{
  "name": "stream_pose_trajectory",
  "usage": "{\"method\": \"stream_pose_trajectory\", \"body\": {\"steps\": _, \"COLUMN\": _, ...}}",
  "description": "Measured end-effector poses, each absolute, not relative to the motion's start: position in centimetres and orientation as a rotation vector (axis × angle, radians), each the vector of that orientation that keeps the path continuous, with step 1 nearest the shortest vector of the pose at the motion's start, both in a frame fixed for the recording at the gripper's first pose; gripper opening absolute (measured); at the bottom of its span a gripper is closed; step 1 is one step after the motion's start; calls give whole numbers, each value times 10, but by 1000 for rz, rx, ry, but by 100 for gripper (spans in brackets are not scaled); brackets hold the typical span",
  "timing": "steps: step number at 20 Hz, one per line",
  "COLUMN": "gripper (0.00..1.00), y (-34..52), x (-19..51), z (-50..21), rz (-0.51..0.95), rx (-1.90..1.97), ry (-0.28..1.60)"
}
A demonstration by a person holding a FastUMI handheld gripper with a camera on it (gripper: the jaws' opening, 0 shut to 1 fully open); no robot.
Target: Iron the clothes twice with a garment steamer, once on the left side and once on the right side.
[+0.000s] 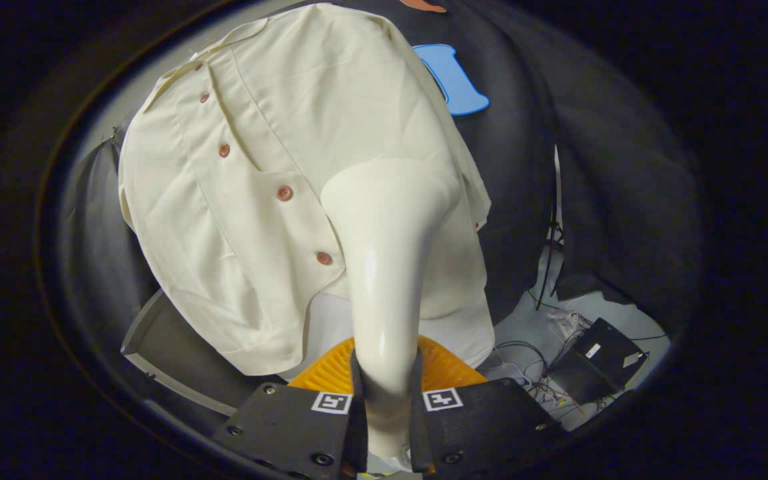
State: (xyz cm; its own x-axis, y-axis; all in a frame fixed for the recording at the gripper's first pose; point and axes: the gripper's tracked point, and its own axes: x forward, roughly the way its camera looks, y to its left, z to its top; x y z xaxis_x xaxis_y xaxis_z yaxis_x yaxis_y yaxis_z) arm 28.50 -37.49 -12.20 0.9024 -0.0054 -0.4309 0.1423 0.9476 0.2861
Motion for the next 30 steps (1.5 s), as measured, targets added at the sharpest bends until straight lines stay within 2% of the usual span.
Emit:
{"method": "stream_pose_trajectory", "body": {"steps": 7, "gripper": 25, "y": -378, "x": 269, "z": -177, "rz": -123, "rx": 379, "ry": 498}}
{"method": "stream_pose_trajectory", "body": {"steps": 13, "gripper": 25, "y": -371, "x": 253, "z": -177, "rz": -157, "rx": 353, "ry": 510}}
{"method": "stream_pose_trajectory", "body": {"steps": 23, "gripper": 25, "y": -319, "x": 210, "z": -86, "rz": -170, "rx": 252, "ry": 386}}
{"method": "stream_pose_trajectory", "body": {"steps": 30, "gripper": 25, "y": -234, "x": 181, "z": -7, "rz": -104, "rx": 150, "ry": 264}}
